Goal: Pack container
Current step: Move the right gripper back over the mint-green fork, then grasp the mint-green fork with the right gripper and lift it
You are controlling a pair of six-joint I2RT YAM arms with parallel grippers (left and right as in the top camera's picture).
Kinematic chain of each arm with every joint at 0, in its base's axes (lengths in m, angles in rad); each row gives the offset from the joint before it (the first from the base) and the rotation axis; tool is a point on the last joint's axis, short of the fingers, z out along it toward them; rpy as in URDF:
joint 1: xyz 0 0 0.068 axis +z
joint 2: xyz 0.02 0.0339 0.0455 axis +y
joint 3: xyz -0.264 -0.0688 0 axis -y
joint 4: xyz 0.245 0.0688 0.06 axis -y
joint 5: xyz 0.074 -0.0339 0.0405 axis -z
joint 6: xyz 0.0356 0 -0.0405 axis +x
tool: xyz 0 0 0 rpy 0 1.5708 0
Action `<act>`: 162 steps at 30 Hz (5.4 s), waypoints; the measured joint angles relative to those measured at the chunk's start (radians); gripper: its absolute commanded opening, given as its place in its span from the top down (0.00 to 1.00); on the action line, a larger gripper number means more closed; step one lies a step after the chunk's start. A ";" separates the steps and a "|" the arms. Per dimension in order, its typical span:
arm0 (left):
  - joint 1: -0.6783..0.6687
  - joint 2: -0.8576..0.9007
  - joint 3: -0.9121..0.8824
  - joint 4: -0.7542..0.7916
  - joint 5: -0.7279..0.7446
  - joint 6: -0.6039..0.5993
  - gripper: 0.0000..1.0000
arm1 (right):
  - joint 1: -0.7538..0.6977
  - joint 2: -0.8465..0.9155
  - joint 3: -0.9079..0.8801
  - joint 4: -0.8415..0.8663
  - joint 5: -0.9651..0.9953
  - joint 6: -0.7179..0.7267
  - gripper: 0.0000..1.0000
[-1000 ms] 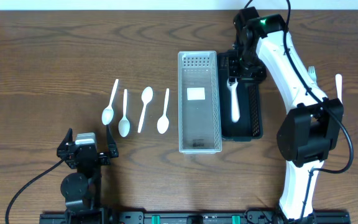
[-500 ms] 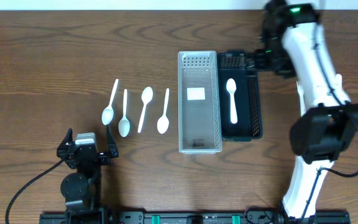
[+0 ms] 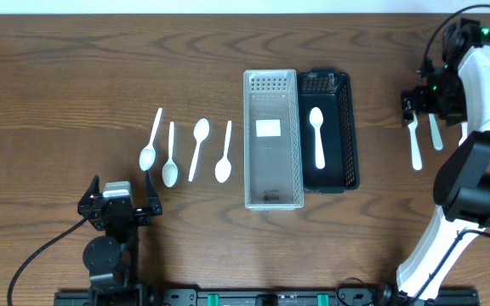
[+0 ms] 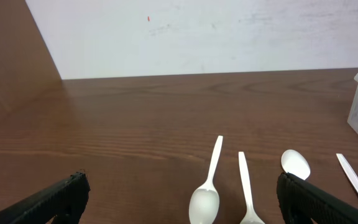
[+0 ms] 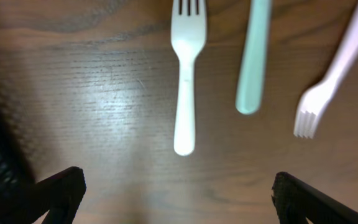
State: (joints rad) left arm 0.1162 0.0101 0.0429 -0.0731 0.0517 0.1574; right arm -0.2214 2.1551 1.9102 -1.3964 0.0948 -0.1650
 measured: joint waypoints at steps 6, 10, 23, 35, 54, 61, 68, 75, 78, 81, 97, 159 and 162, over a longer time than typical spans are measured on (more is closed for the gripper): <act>0.000 0.000 0.000 0.000 0.000 0.000 0.02 | 0.001 0.000 -0.168 0.151 0.011 -0.041 0.01; 0.000 0.000 0.000 0.000 0.000 0.000 0.02 | 0.001 0.000 -0.243 0.220 0.011 -0.070 0.01; 0.000 0.000 0.000 0.000 0.000 0.000 0.02 | 0.000 0.000 -0.318 0.340 -0.051 -0.085 0.01; 0.000 0.000 0.000 0.000 0.000 0.000 0.02 | -0.023 0.000 -0.324 0.376 -0.062 -0.085 0.01; 0.000 0.000 0.000 0.000 0.000 0.000 0.02 | -0.039 0.000 -0.356 0.416 -0.062 -0.085 0.07; 0.000 0.000 0.000 0.000 0.000 0.000 0.02 | -0.039 0.000 -0.357 0.423 -0.062 -0.084 0.43; 0.000 0.000 0.000 0.000 0.000 0.000 0.02 | -0.039 0.000 -0.360 0.427 -0.066 -0.078 0.90; 0.000 0.000 0.000 0.000 0.000 0.000 0.02 | -0.039 -0.023 -0.359 0.431 -0.073 -0.050 0.99; 0.000 0.000 0.000 0.000 0.000 0.000 0.00 | -0.039 -0.023 -0.353 0.409 -0.073 -0.045 0.99; 0.000 0.000 0.000 0.000 0.000 0.000 0.02 | -0.039 -0.015 -0.313 0.327 -0.073 -0.023 0.99; 0.000 0.000 0.000 0.000 0.000 0.000 0.02 | 0.125 -0.009 0.193 -0.092 -0.154 0.078 0.99; 0.000 0.000 0.000 0.000 0.000 0.000 0.02 | -0.125 0.094 -0.219 0.430 -0.095 -0.140 0.01; 0.000 0.000 0.000 0.000 0.000 0.000 0.02 | -0.125 0.098 -0.213 0.427 -0.095 -0.149 0.19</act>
State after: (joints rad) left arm 0.1162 0.0101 0.0429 -0.0731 0.0517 0.1574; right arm -0.3466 2.2532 1.6974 -0.9695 -0.0006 -0.3138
